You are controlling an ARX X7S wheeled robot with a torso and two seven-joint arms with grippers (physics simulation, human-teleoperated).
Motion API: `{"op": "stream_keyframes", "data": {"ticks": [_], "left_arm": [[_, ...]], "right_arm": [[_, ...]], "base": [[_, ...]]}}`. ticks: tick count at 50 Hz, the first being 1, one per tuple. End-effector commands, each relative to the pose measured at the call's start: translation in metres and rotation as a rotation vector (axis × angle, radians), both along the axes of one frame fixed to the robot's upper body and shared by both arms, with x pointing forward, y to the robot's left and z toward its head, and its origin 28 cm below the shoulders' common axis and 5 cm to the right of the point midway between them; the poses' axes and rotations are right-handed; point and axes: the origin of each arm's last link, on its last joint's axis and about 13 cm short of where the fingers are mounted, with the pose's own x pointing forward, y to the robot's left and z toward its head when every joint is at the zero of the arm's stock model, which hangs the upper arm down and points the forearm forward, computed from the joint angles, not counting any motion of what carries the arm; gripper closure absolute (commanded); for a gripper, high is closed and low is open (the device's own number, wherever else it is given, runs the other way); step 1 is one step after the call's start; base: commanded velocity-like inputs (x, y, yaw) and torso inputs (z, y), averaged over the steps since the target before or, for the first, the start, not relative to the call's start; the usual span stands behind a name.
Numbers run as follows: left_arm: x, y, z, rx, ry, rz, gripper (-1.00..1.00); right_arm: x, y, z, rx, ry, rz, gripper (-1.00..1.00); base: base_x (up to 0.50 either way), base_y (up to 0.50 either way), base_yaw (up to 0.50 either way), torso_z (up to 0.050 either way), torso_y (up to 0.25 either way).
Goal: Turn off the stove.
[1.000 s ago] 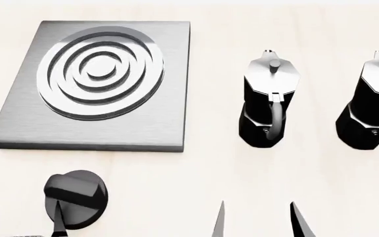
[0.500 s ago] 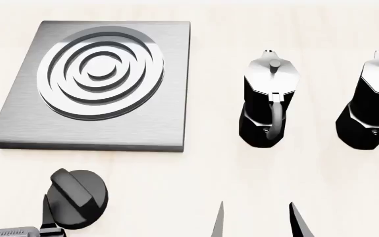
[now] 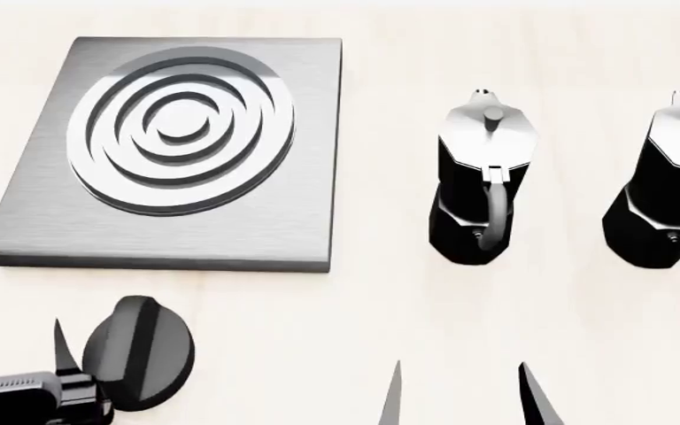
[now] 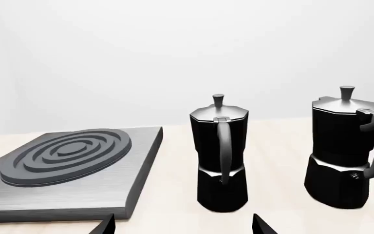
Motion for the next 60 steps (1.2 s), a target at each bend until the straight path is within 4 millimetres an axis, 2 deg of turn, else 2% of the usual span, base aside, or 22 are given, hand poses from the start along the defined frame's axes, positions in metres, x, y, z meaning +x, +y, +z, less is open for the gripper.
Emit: {"op": "stream_keyframes", "data": {"ticks": [1, 15, 27, 37, 60], "left_arm": [[0.0, 0.0, -0.004, -0.037, 0.023, -0.025, -1.0], [-0.024, -0.001, 0.018, -0.026, -0.027, -0.073, -1.0], [-0.034, -0.001, 0.032, -0.033, -0.064, -0.076, -1.0], [-0.049, -0.013, 0.036, -0.065, -0.036, -0.271, -1.0], [-0.055, -0.02, 0.043, -0.102, -0.047, -0.34, -1.0]], "right_arm": [[0.001, -0.001, 0.001, -0.004, -0.014, -0.003, -1.0], [0.002, 0.0, -0.001, -0.005, -0.01, -0.002, -1.0], [0.002, -0.001, -0.001, -0.005, -0.01, -0.002, -1.0], [0.005, -0.001, -0.005, 0.001, -0.023, 0.009, -1.0], [0.01, 0.0, -0.007, 0.002, -0.025, 0.016, -1.0]], "base": [[0.0, 0.0, 0.0, 0.0, 0.0], [0.0, 0.0, 0.0, 0.0, 0.0], [0.0, 0.0, 0.0, 0.0, 0.0], [0.0, 0.0, 0.0, 0.0, 0.0], [0.0, 0.0, 0.0, 0.0, 0.0]]}}
